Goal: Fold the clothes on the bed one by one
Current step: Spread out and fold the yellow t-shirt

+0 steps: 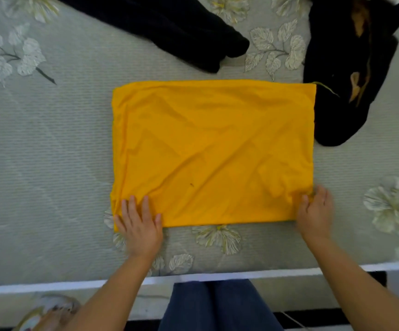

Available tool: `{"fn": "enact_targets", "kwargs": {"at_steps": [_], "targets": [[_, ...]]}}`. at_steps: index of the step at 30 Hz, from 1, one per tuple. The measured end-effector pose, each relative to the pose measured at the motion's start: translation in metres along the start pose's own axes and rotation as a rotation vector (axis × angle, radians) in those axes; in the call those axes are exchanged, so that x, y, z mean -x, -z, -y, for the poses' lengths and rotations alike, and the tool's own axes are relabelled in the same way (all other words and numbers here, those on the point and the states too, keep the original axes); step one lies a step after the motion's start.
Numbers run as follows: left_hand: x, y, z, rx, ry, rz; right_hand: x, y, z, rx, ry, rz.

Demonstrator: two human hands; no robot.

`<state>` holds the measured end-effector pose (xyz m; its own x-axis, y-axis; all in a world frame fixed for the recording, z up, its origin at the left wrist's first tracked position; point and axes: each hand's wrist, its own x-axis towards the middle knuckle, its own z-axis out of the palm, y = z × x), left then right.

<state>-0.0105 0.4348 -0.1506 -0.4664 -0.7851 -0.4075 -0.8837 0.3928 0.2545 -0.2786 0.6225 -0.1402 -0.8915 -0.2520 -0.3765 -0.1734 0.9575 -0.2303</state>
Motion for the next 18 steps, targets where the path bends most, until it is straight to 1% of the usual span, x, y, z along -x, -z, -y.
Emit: {"fn": "enact_targets", "kwargs": {"at_steps": [2, 4, 6, 8, 11, 13, 16, 18], "targets": [[0.009, 0.002, 0.007, 0.063, 0.128, -0.086, 0.001, 0.004, -0.009, -0.097, -0.078, 0.012], [0.005, 0.007, 0.013, 0.185, 0.33, -0.14, 0.001, 0.004, -0.02, -0.124, -0.13, 0.063], [-0.003, 0.012, 0.022, 0.273, 0.506, -0.181, 0.003, 0.005, -0.025, -0.164, -0.184, 0.061], [-0.008, 0.016, 0.029, 0.341, 0.53, -0.19, 0.002, 0.008, -0.024, -0.191, -0.241, 0.011], [-0.01, 0.02, 0.036, 0.442, 0.582, -0.24, -0.004, 0.015, -0.03, -0.146, -0.276, -0.032], [-0.006, 0.021, 0.043, 0.353, 0.61, -0.202, -0.008, 0.018, -0.036, -0.098, -0.273, -0.019], [0.002, 0.018, 0.053, 0.176, 0.572, -0.065, -0.015, 0.021, -0.043, -0.03, -0.274, 0.016], [0.008, 0.015, 0.051, 0.098, 0.579, 0.018, -0.019, 0.023, -0.043, 0.014, -0.282, 0.033]]}}
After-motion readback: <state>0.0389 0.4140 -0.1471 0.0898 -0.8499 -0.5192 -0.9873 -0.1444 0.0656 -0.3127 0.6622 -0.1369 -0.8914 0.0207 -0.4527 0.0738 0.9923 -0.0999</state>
